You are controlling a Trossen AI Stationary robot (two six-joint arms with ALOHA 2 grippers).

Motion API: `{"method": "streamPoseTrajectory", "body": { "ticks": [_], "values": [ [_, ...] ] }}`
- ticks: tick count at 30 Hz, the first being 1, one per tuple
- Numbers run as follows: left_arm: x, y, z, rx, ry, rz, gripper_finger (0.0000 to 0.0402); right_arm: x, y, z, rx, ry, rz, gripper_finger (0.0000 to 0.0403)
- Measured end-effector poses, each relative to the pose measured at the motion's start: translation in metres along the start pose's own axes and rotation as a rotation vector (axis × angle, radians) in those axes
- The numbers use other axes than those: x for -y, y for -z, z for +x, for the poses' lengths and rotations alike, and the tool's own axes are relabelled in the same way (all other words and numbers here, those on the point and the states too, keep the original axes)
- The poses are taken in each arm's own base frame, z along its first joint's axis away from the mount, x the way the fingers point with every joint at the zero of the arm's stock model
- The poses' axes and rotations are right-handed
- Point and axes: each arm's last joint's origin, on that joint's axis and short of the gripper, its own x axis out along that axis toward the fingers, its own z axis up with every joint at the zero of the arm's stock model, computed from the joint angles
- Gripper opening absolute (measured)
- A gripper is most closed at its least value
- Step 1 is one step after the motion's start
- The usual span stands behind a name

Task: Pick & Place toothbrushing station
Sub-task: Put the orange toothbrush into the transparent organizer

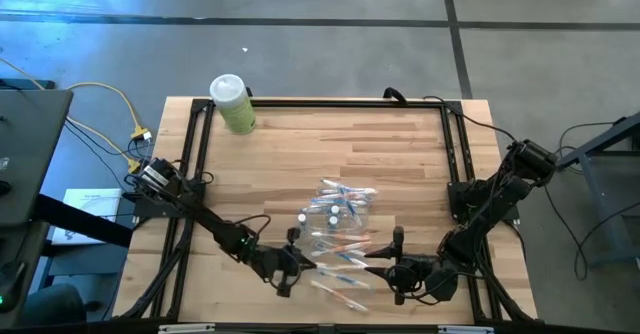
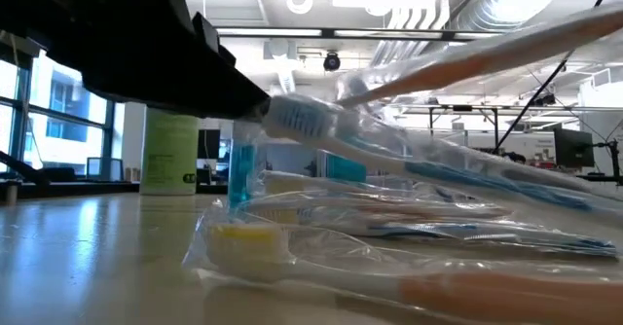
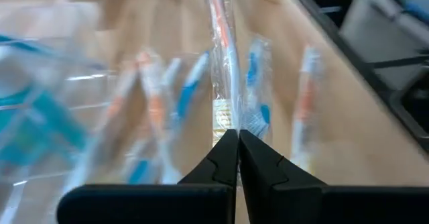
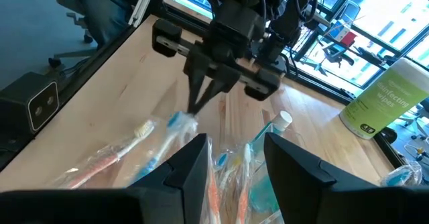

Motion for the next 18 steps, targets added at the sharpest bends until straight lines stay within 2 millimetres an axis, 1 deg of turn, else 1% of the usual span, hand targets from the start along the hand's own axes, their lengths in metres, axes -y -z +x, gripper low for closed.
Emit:
{"method": "streamPoseTrajectory", "body": {
  "ticks": [5,9,18],
  "values": [
    [0.0,0.001,-0.002,0.011,-0.106,0.013,0.0003,0.003,0.0,0.004,-0.005,-0.013,-0.001,0.014],
    [0.004,0.002,-0.004,0.021,-0.132,0.035,0.0003,0.006,0.003,0.009,-0.027,-0.042,-0.001,0.014],
    [0.017,-0.001,-0.014,0.075,-0.178,0.086,0.0003,0.011,0.006,0.016,-0.062,-0.09,0.064,0.014]
  ]
}}
